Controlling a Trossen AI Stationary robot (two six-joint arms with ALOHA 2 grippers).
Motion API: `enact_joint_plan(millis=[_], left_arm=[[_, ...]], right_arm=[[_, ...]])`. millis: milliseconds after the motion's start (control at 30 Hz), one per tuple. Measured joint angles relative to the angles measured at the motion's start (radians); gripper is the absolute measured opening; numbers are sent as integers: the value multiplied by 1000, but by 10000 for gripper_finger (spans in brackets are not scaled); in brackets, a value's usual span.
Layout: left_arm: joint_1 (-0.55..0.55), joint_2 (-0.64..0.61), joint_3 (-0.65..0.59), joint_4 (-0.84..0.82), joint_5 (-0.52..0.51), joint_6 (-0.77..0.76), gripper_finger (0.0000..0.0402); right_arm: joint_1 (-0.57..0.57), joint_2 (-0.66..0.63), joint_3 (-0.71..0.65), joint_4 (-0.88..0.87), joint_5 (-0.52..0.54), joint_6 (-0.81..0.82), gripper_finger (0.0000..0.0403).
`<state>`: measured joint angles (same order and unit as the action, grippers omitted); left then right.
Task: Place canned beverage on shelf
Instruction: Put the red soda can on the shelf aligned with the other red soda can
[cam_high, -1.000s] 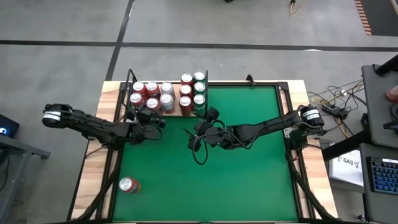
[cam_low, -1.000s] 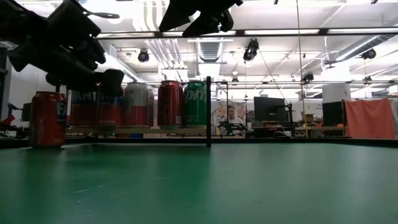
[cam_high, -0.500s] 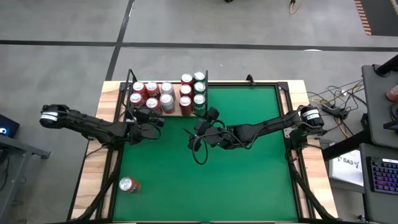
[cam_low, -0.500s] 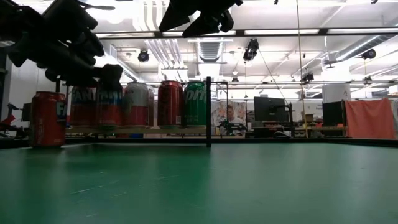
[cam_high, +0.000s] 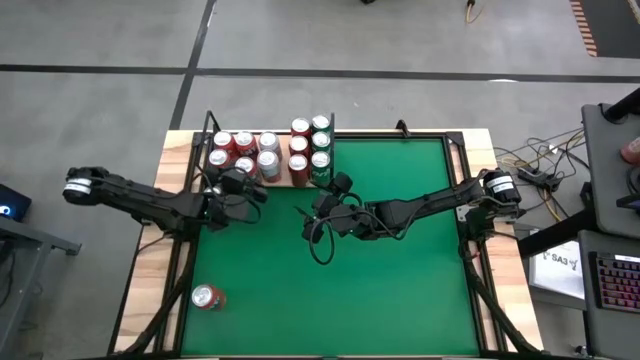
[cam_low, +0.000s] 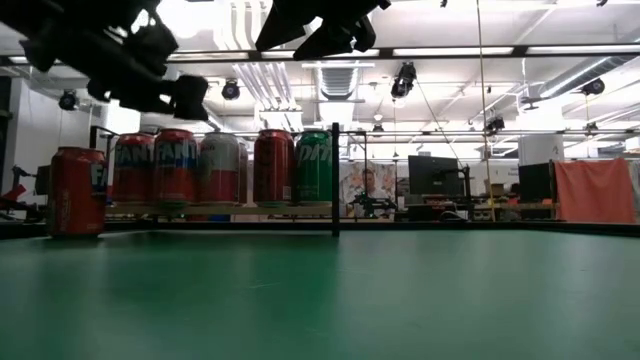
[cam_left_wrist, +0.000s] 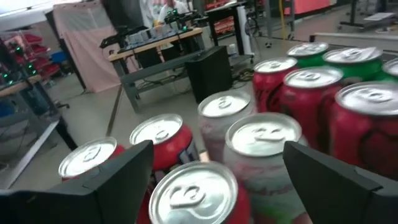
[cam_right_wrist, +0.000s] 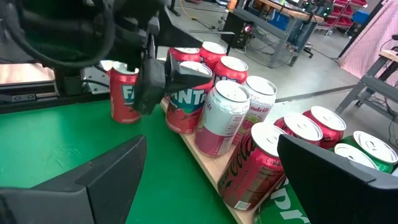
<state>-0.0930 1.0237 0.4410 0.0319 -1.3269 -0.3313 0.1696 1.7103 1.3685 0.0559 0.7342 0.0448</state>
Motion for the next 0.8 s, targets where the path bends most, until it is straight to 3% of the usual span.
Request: enact_joint_plan(millis=[167,367,600,800], left_arm=[[-70,-1,90,-113,0,17,341],[-189,-2,233,-408,24,-46,334],[-248,-5,377,-835,326,-225,283],[-249,-7,343,-915,505,-196,189]], right_arm=[[0,0,0,0,0,-2,352],[5,-1,0,0,0,-16,352],[19,-56,0,-69,0,-42,352],[25,-128,0,-204,-1,-43,352]])
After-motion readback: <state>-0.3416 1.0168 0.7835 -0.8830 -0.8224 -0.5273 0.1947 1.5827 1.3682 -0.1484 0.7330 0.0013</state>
